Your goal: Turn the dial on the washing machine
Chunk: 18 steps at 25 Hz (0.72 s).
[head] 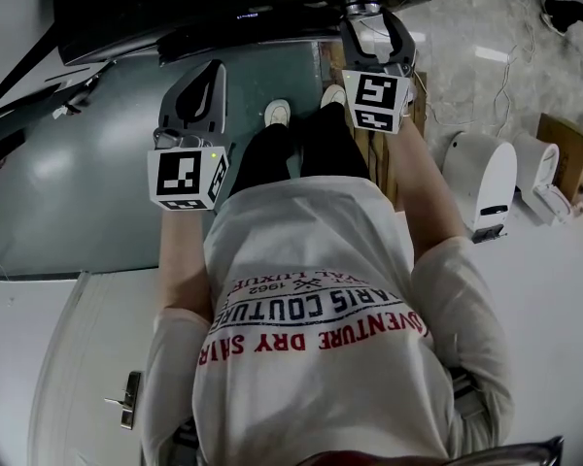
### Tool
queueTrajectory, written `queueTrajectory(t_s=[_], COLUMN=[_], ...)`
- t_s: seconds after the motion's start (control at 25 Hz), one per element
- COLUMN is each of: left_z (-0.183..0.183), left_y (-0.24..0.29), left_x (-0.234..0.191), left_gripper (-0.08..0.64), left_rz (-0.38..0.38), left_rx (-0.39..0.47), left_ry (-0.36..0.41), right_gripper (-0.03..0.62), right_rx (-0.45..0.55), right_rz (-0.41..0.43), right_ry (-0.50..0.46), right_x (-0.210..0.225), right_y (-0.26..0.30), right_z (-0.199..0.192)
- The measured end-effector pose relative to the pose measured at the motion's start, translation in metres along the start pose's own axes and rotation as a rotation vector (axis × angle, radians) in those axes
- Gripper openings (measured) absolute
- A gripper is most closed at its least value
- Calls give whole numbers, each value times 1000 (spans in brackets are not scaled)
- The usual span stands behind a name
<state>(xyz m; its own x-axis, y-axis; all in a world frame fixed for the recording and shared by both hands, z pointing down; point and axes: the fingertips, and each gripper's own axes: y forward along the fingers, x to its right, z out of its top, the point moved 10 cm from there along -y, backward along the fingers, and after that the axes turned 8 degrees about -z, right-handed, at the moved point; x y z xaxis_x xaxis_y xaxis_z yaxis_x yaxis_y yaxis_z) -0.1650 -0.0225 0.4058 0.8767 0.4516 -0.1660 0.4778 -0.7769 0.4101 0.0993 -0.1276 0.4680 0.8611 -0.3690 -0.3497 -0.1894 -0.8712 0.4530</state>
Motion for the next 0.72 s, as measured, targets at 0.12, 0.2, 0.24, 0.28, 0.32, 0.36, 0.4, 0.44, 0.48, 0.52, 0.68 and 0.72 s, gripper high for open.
queueTrajectory(t_s=[0.12, 0.2, 0.24, 0.28, 0.32, 0.36, 0.4, 0.44, 0.48, 0.52, 0.68, 0.72], left_z=[0, 1, 2, 2, 3, 4, 4, 5, 5, 6, 8, 9], left_y=[0, 0, 0, 1, 1, 1, 2, 2, 2, 2, 1, 1], left_x=[1, 1, 2, 2, 2, 2, 2, 3, 3, 3, 4, 4], left_gripper=[16, 16, 15, 15, 16, 16, 15, 16, 15, 16, 16, 16], left_rz=[4, 6, 6, 7, 7, 6, 6, 6, 6, 7, 7, 5], left_rx=[2, 4, 5, 7, 8, 10, 11, 13, 15, 17, 30, 35], left_ry=[-5, -5, -4, -3, -2, -1, -1, 0, 0, 1, -1, 1], right_gripper=[276, 276, 276, 276, 276, 276, 276, 276, 278, 278, 296, 296], right_rx=[-19, -25, -24, -21, -18, -15, -13, -12, -13, -16, 12, 25], right_rz=[57, 83, 89, 92, 95, 98, 100, 98, 88, 73, 4, -8], right_ry=[149, 206, 216, 219, 221, 225, 224, 215, 193, 163, 23, -20], right_x=[10, 14, 14, 15, 15, 15, 16, 15, 14, 11, -1, -3], right_y=[1, 2, 2, 3, 3, 3, 3, 3, 3, 3, -5, -6], right_z=[-4, -6, -7, -7, -8, -8, -9, -9, -8, -6, 0, -1])
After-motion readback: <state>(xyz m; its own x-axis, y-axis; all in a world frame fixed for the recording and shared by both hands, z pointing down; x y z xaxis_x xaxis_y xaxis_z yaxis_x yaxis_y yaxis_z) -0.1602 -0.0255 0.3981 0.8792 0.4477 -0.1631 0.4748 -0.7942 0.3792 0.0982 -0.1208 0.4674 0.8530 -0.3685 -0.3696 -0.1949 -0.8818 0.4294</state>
